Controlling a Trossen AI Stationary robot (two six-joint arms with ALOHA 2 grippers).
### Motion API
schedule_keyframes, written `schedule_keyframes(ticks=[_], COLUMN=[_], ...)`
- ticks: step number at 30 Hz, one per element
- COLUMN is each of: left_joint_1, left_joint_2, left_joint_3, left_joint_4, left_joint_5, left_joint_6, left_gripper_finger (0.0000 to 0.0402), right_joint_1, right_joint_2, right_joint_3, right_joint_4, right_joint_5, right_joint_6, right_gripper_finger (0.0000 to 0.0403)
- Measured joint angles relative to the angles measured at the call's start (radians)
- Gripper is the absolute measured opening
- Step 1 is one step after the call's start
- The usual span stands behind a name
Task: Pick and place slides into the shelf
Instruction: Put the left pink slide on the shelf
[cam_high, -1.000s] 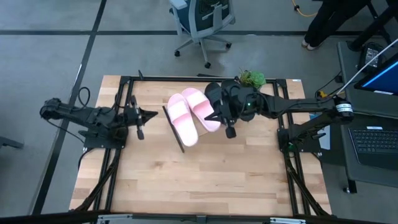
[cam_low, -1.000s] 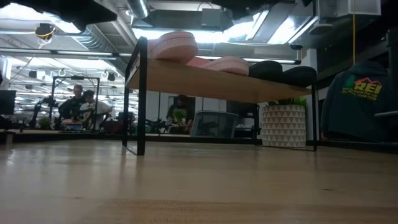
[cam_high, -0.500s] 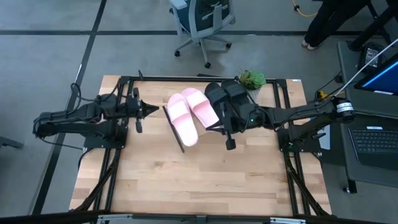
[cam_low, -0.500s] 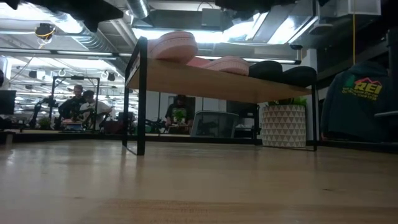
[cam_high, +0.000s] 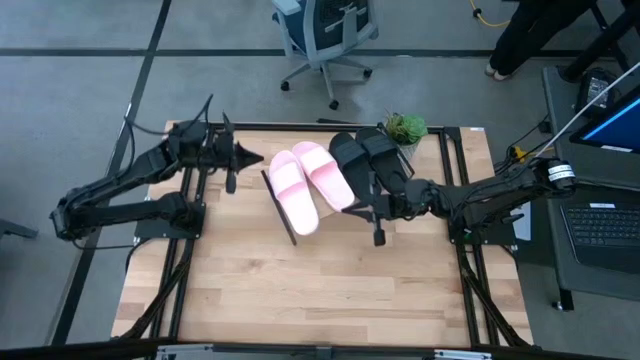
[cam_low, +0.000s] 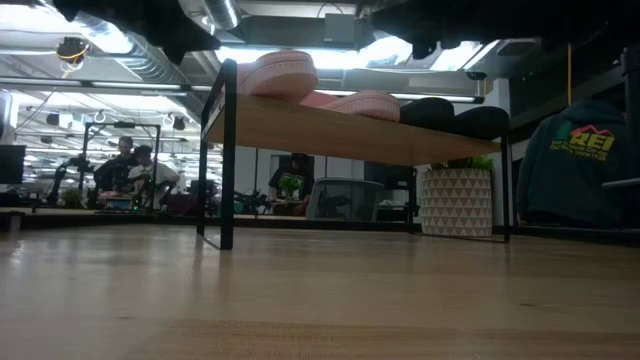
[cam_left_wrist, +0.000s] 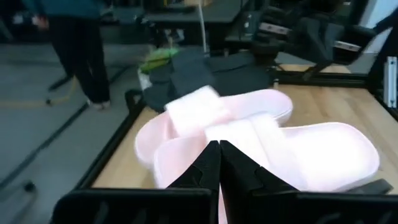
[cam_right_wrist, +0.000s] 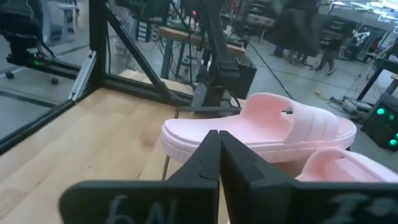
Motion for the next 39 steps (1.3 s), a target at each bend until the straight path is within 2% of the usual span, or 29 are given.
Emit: schedule_keyframes(ticks=[5, 7, 14, 17, 20, 24, 28, 34, 36, 39], left_joint_1=[0.114, 0.134, 0.142, 0.142, 0.142, 0.140, 0.126, 0.113, 0.113, 0.116], left_joint_2=[0.069, 0.087, 0.105, 0.105, 0.105, 0.105, 0.105, 0.105, 0.105, 0.118], left_joint_3=[0.067, 0.075, 0.075, 0.075, 0.075, 0.074, 0.074, 0.074, 0.074, 0.074], left_joint_4=[-0.037, -0.012, -0.007, -0.009, -0.014, -0.034, -0.032, -0.023, -0.038, -0.096], left_joint_5=[0.160, 0.140, -0.071, -0.072, -0.023, -0.002, 0.000, -0.032, 0.015, 0.178], left_joint_6=[0.003, 0.024, 0.055, 0.049, -0.001, 0.018, 0.047, 0.032, 0.032, 0.031], left_gripper_finger=[0.0000, 0.0000, 0.0000, 0.0000, 0.0000, 0.0005, 0.0034, 0.0106, 0.0122, 0.0130], right_joint_1=[0.009, 0.014, 0.022, 0.021, 0.021, 0.021, 0.021, 0.021, 0.021, 0.021], right_joint_2=[-0.003, -0.003, -0.003, -0.003, -0.003, -0.003, -0.003, -0.003, -0.003, -0.003], right_joint_3=[-0.035, -0.035, -0.035, -0.035, -0.035, -0.035, -0.035, -0.035, -0.035, -0.035], right_joint_4=[0.025, 0.016, -0.008, -0.014, -0.017, -0.018, -0.021, -0.025, -0.025, -0.025], right_joint_5=[-0.002, -0.002, -0.005, -0.004, -0.005, -0.005, -0.007, -0.064, -0.066, -0.066], right_joint_6=[0.029, 0.044, 0.038, 0.037, 0.036, 0.039, 0.059, 0.070, 0.071, 0.071], right_gripper_finger=[0.0020, 0.0021, 0.0009, 0.0007, 0.0009, 0.0019, 0.0022, 0.0023, 0.0023, 0.0023])
